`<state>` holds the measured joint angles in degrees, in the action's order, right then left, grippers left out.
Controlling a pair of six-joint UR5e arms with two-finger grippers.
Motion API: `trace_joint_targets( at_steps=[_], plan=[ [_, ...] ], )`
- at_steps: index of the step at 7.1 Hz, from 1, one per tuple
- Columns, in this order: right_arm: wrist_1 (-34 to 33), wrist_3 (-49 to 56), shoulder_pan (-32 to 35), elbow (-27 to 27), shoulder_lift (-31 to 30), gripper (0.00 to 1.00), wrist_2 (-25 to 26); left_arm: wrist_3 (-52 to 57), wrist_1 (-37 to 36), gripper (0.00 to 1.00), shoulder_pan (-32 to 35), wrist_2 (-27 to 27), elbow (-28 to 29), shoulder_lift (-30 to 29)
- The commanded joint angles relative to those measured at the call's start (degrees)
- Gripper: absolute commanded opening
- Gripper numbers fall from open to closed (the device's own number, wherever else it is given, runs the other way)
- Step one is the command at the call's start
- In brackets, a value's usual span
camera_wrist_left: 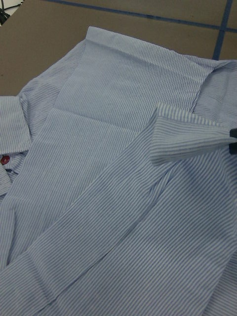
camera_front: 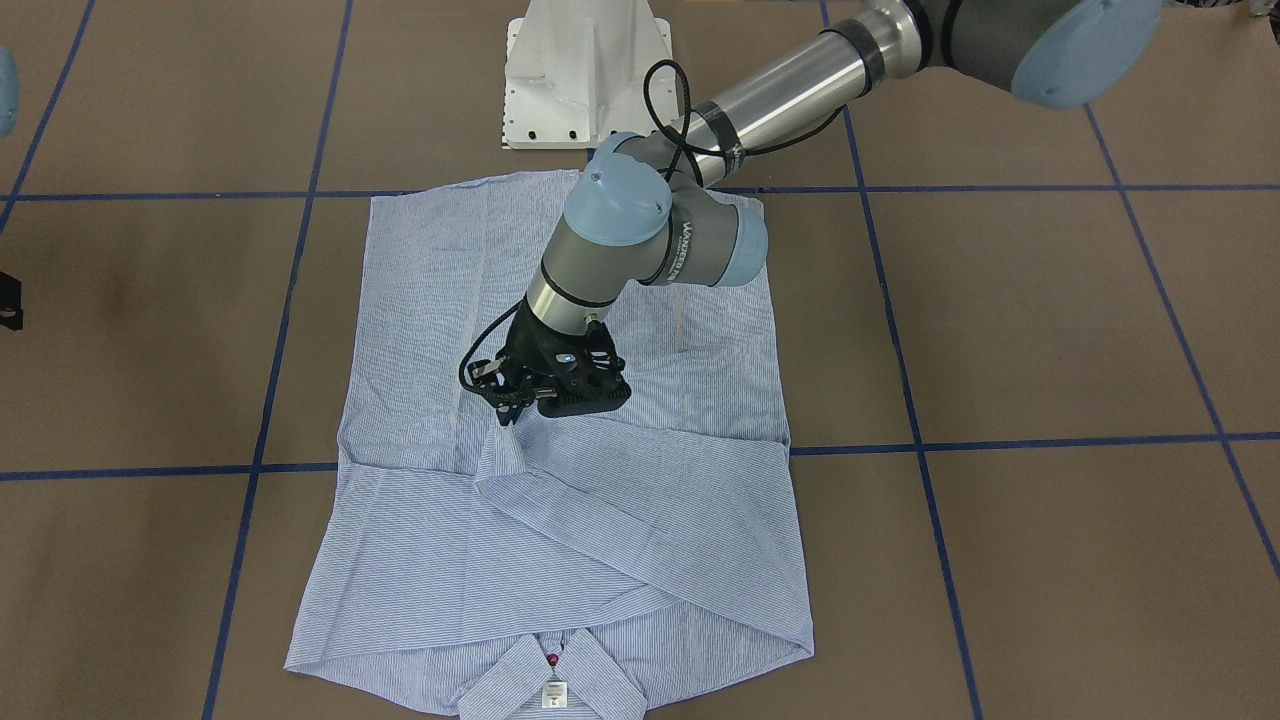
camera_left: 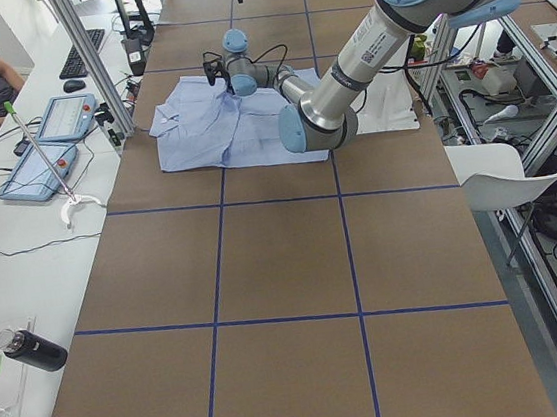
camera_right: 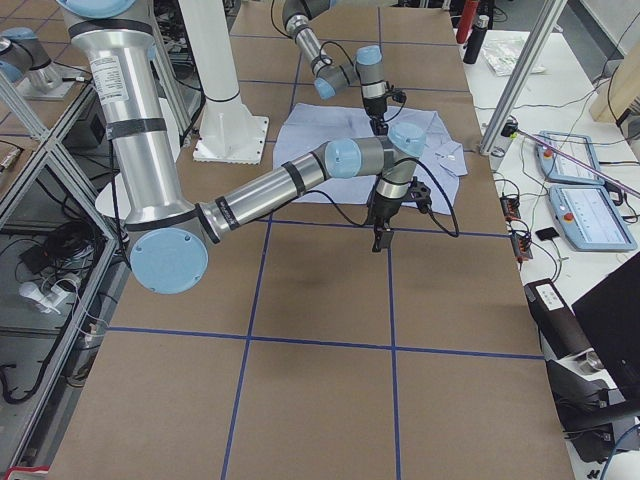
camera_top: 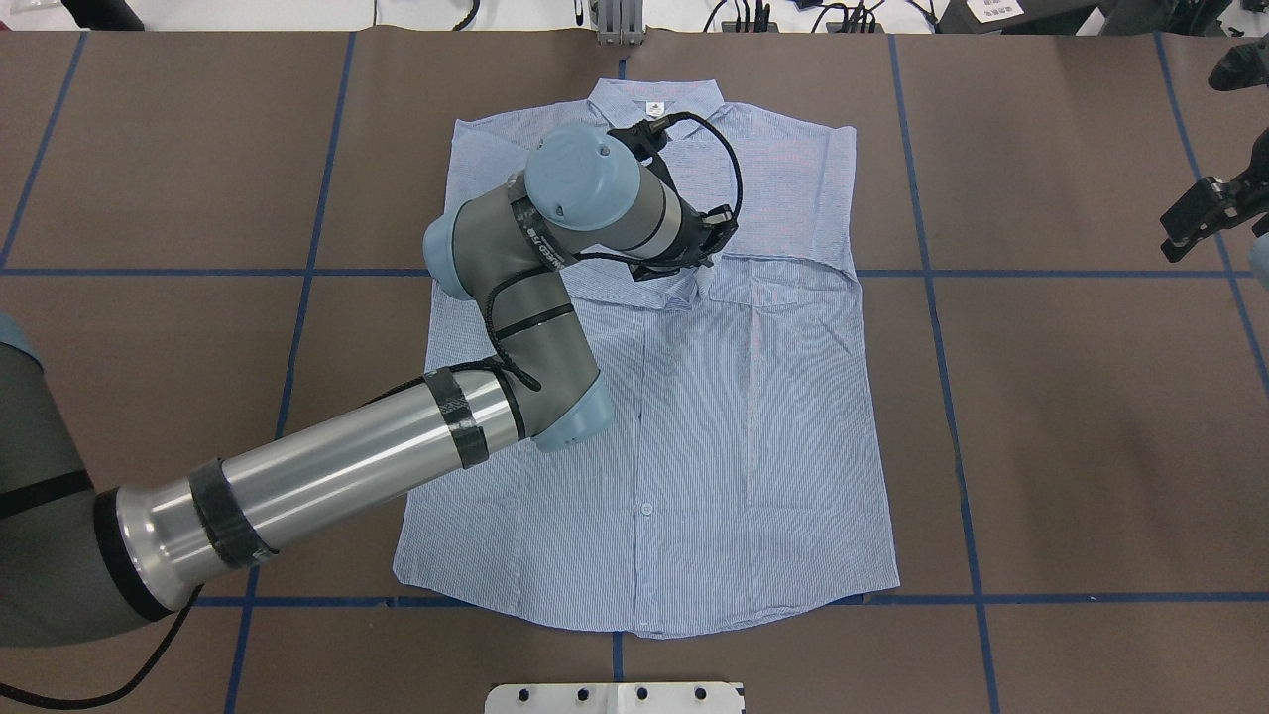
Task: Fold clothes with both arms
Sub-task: 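Lay the sleeve on the chest with left gripper while right gripper moves to hem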
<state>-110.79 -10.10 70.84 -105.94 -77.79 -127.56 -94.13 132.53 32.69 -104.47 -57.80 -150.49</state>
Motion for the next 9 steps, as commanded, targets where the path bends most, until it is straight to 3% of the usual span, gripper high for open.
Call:
trace_joint_targets(
  at_steps=[1,2,5,7,8,9],
  plan=[
    [0.05,-0.01,-0.09,-0.06,0.36,1.00,-0.15,0.26,1.85,0.43,-1.13,2.07,2.43,-1.29],
    [0.05,-0.10,-0.09,0.03,0.44,1.00,-0.15,3.31,3.94,0.99,-2.53,2.16,2.34,-1.65],
    [3.01,-0.27,-0.09,-0.06,0.53,1.00,-2.94,4.22,4.14,1.00,-3.07,2.34,1.81,-2.44],
    [9.33,-7.96,-0.61,-0.85,-0.26,1.00,-6.03,4.22,-3.19,1.00,-1.58,0.77,-3.17,-1.13],
    [14.67,-14.36,-3.40,-1.11,-1.39,1.00,-5.95,4.22,-6.46,0.99,-0.10,-3.07,-10.59,4.36],
    [21.77,-23.91,-7.34,-1.37,-2.45,1.00,-5.51,4.57,-9.19,0.99,1.05,-3.46,-18.58,10.51]
  ],
)
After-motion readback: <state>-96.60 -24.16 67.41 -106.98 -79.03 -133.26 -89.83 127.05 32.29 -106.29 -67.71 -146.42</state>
